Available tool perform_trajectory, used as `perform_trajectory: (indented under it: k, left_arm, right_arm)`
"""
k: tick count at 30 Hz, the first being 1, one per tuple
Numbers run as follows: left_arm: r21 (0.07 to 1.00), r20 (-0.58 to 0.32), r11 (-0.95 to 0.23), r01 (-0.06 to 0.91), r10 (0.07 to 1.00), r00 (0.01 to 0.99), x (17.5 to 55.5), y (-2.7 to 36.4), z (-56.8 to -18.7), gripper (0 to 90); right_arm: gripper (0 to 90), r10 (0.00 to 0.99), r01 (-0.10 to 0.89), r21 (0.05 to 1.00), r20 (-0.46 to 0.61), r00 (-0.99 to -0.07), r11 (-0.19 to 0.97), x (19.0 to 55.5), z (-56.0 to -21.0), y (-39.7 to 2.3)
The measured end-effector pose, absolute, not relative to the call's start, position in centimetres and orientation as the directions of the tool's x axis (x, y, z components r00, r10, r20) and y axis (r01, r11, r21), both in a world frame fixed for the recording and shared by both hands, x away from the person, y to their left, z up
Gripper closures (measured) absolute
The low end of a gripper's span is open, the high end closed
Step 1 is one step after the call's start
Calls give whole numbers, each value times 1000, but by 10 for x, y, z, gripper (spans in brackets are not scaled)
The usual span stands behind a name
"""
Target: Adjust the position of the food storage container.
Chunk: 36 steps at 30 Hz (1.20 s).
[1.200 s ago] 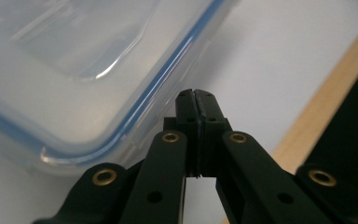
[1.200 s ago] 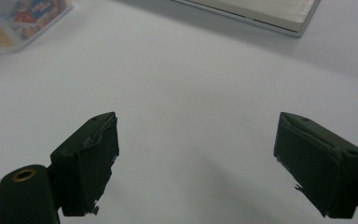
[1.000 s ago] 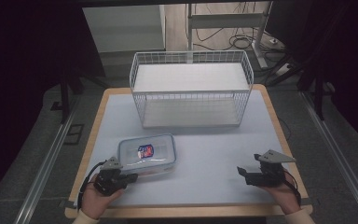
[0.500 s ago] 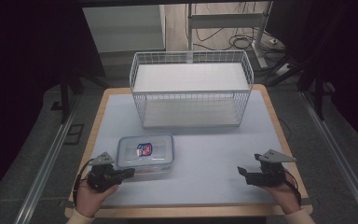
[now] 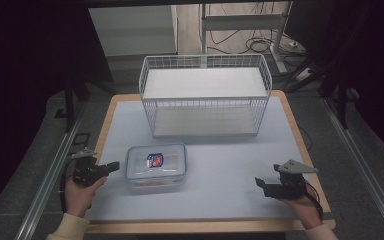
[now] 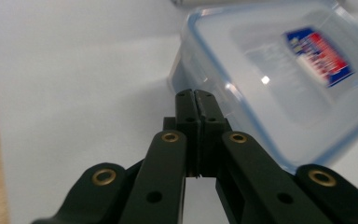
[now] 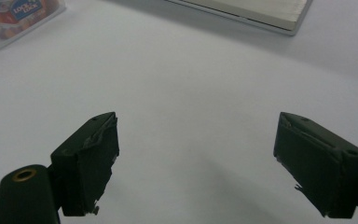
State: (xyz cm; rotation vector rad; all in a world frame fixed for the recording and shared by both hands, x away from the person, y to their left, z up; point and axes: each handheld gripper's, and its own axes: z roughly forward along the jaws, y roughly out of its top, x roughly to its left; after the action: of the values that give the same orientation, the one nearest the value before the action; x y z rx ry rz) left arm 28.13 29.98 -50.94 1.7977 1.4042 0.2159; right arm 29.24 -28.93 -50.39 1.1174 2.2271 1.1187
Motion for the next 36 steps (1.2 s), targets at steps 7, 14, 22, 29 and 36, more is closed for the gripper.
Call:
perform_trajectory:
  k: [7, 14, 22, 29, 36]
  left_arm:
    - [657, -358, -53, 752, 856, 373, 291, 292, -518, 898]
    - [649, -357, -59, 759, 857, 372, 301, 288, -521, 898]
    - [643, -366, -94, 760, 833, 414, 312, 269, -520, 899]
    - [638, -370, -128, 760, 814, 447, 322, 249, -518, 899]
    - [636, -374, -148, 757, 799, 471, 327, 231, -517, 899]
  right_arm:
    - [140, 804, 476, 804, -5, -595, 357, 292, -503, -290]
    - [140, 806, 481, 800, -5, -592, 358, 293, -504, -290]
    - [140, 807, 484, 798, -3, -591, 358, 293, -505, -290]
    - [140, 806, 486, 796, -4, -592, 361, 294, -505, -291]
    - [140, 807, 486, 796, -5, -591, 360, 294, -505, -291]
